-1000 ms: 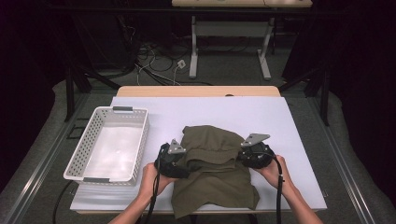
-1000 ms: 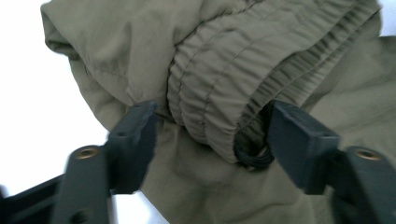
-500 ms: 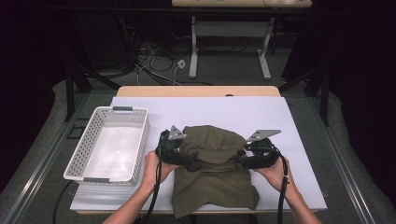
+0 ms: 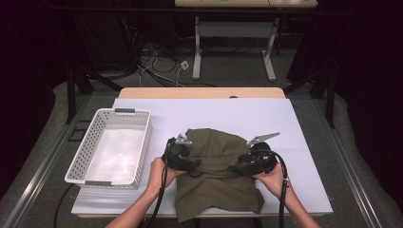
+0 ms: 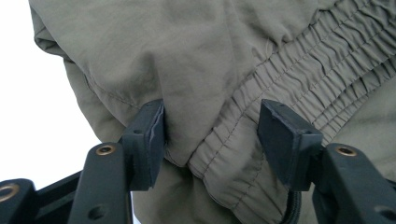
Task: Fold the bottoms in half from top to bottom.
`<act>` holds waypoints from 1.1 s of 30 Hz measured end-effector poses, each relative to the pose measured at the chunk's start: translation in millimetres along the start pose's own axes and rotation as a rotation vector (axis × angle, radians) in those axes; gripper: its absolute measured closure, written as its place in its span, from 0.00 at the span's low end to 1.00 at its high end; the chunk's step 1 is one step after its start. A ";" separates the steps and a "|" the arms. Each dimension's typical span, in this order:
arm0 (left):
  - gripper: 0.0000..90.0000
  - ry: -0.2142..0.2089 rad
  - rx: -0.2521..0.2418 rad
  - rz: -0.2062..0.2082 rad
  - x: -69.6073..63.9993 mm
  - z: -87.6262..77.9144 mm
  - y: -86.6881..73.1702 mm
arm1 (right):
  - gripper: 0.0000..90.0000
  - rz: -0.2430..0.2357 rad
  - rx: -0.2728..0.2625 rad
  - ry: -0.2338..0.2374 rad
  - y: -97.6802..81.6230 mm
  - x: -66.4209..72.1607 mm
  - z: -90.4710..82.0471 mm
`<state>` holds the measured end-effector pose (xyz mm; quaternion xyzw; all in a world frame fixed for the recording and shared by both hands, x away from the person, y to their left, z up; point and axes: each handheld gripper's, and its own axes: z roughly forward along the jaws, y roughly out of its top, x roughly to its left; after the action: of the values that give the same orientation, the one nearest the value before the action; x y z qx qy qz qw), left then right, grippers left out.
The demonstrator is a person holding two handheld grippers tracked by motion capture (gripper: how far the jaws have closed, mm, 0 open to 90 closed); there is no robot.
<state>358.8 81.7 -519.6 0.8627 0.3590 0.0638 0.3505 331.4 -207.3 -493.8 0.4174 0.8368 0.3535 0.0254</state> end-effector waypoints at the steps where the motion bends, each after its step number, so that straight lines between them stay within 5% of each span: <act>1: 0.51 0.005 0.005 0.009 -0.2 -0.1 -0.2 | 0.29 -0.003 -0.004 -0.002 0.8 0.8 1.9; 9: 0.54 -0.009 0.020 -0.001 0.7 4.3 -1.4 | 0.35 0.042 -0.013 -0.030 7.7 -9.2 30.9; 14: 0.61 -0.012 -0.004 0.014 -3.5 7.4 -3.7 | 0.54 0.005 -0.039 -0.049 5.9 -10.8 39.7; 19: 0.70 -0.004 -0.042 0.039 -8.3 6.8 -5.0 | 0.67 -0.032 -0.055 -0.072 4.5 -9.3 39.3; 33: 0.70 -0.040 -0.127 0.028 -27.3 -26.6 -2.4 | 0.68 -0.090 -0.109 -0.058 0.6 9.1 3.8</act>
<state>327.7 79.6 -497.5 0.8446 0.3352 0.0743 0.4108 327.1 -198.4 -494.0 0.3872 0.8331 0.3849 0.0885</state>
